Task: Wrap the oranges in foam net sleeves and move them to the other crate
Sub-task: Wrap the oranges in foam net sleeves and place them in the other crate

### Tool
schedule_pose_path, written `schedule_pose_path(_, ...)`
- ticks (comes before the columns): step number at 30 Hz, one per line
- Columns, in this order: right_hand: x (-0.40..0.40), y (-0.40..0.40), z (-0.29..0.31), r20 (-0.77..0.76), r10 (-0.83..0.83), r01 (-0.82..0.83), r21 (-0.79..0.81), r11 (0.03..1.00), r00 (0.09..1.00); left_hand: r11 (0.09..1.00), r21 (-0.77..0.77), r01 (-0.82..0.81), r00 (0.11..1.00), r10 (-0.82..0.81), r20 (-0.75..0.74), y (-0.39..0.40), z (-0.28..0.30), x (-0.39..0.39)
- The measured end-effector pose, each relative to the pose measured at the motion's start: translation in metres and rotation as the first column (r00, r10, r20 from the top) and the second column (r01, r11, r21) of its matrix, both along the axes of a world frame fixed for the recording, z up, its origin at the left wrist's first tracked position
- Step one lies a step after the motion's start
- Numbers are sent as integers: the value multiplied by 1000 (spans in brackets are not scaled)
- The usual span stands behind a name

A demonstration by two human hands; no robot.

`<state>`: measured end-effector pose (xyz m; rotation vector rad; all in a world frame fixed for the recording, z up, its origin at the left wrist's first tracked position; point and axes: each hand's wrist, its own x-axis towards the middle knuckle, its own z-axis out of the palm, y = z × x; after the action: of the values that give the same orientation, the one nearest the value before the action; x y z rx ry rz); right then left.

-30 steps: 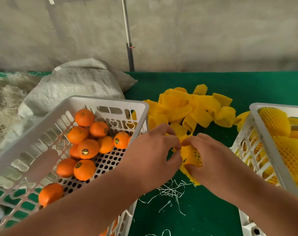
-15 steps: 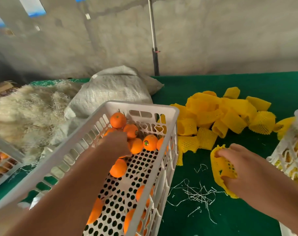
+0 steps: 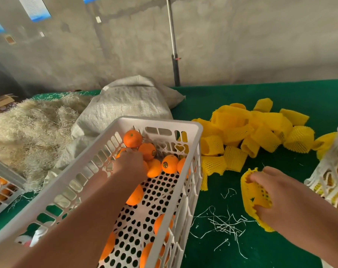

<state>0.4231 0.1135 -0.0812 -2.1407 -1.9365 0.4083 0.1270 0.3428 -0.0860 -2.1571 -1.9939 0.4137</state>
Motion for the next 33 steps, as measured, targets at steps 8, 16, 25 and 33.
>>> schedule_pose_path(8, -2, -1, 1, -72, 1, 2, 39, 999, 997, 905, 420, 74, 742, -331, 583, -25, 59, 36)
schedule_pose_path(16, -3, -3, 6, -168, -23, 47, 140, 989, 985, 889, 69, 453, -387, 126, 913, -124, 84, 102)
schedule_pose_path(25, -4, -2, 3, -464, 59, 56, 231, 971, 884, 760, 57, 647, -153, 55, 987, -172, 58, 120)
schedule_pose_path(33, 2, -2, 9, -529, 1, 151, 244, 958, 849, 636, 338, 694, 124, -567, 814, -158, 55, 111)
